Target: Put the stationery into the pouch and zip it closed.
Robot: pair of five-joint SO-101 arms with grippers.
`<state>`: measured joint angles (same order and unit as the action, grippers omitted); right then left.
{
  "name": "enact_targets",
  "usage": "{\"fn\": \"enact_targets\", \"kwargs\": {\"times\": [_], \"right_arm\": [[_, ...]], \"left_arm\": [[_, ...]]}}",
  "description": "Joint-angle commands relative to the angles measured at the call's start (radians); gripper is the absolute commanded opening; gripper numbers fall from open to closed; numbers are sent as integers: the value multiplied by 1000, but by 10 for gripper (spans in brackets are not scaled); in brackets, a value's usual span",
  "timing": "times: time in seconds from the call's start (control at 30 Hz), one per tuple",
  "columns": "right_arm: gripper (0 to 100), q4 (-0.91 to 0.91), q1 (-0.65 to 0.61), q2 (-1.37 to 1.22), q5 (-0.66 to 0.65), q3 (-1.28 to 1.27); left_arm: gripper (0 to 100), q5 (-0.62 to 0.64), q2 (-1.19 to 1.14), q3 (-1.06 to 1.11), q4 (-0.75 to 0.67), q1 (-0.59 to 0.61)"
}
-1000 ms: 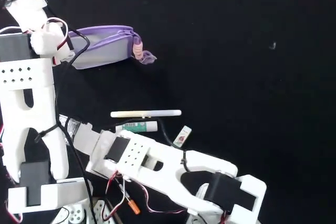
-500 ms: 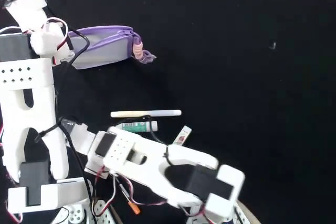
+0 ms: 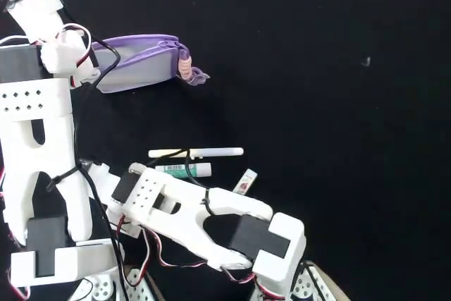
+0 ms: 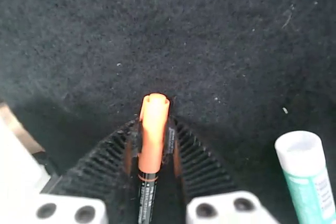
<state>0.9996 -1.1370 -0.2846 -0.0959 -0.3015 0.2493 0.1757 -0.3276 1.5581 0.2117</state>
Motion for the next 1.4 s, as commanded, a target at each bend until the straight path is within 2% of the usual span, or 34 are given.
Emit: {"fn": "enact_targets", "kwargs": {"times": [0.0,0.53,0.73,1.03,1.2,1.37], "right_arm": [[11,25,28,7,0,48],[11,296,249,15,6,262],[11,362,364,179,3,254],[11,261,540,510,0,45],[11,224,585,636,-2,30],[11,112,588,734,-2,22]], "left_arm": [[28,-9,40,-21,-15,13],[28,-9,44,-21,-14,13],[28,-9,43,-21,-14,13],[28,-9,40,-21,-14,13],[28,-9,40,-21,-12,8],[28,-9,46,-15,-9,-35]]}}
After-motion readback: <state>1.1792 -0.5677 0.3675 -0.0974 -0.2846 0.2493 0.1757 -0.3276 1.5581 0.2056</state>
